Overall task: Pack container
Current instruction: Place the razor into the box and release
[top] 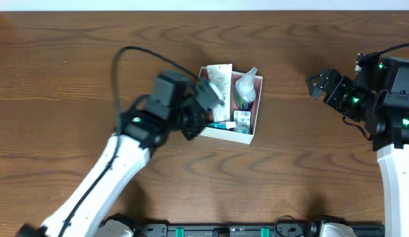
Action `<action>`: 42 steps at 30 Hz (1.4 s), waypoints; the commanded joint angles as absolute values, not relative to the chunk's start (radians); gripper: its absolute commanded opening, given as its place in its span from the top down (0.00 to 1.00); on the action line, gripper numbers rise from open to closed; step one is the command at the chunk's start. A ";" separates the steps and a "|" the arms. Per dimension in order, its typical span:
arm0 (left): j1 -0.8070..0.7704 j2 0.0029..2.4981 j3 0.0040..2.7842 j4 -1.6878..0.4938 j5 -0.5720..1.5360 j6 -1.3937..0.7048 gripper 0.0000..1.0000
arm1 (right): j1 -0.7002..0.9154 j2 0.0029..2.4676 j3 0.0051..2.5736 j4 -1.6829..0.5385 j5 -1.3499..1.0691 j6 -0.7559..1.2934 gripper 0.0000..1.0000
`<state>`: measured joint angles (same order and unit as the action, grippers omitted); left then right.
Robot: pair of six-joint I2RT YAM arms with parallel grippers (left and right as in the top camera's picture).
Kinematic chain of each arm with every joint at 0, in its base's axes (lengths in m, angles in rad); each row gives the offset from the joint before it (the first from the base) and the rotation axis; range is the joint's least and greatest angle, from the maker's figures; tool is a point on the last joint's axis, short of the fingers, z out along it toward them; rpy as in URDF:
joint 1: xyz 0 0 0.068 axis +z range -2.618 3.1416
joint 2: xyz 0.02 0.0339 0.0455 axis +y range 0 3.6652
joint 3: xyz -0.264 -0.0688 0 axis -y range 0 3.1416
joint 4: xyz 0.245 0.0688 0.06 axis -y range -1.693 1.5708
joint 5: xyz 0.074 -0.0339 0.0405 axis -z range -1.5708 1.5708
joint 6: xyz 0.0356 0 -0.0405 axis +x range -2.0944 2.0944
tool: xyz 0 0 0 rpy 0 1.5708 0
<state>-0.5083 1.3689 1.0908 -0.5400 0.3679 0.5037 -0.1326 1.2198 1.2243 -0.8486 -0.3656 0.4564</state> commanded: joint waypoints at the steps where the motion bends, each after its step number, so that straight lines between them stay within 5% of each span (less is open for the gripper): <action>1: -0.548 1.465 1.097 -0.515 0.374 0.738 0.94 | -0.137 1.213 1.238 -0.850 -0.363 0.463 0.01; 11: -0.593 1.623 1.097 -0.345 0.373 0.931 0.93 | -0.137 1.213 1.238 -0.850 -0.363 0.463 0.01; 13: -0.593 1.630 1.097 -0.336 0.355 0.931 0.83 | -0.137 1.213 1.238 -0.850 -0.363 0.463 0.01; 15: -0.593 1.631 1.097 -0.345 0.347 0.925 0.64 | -0.137 1.213 1.238 -0.850 -0.363 0.463 0.01; 17: -0.593 1.613 1.097 -0.359 0.342 0.888 0.02 | -0.137 1.213 1.238 -0.850 -0.363 0.463 0.01; 30: -0.575 1.139 1.097 -0.643 -0.145 0.258 0.02 | -0.137 1.213 1.238 -0.850 -0.363 0.463 0.01; 36: -0.468 0.889 1.097 -0.898 -0.294 -0.073 0.02 | -0.137 1.213 1.238 -0.850 -0.363 0.463 0.01; 42: -0.330 0.686 1.097 -1.053 -0.352 -0.186 0.02 | -0.137 1.213 1.238 -0.850 -0.363 0.463 0.01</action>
<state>-0.3805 0.7586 1.0901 -1.0203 -0.2779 -0.0559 -0.1326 1.2198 1.2243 -0.8486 -0.3656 0.4564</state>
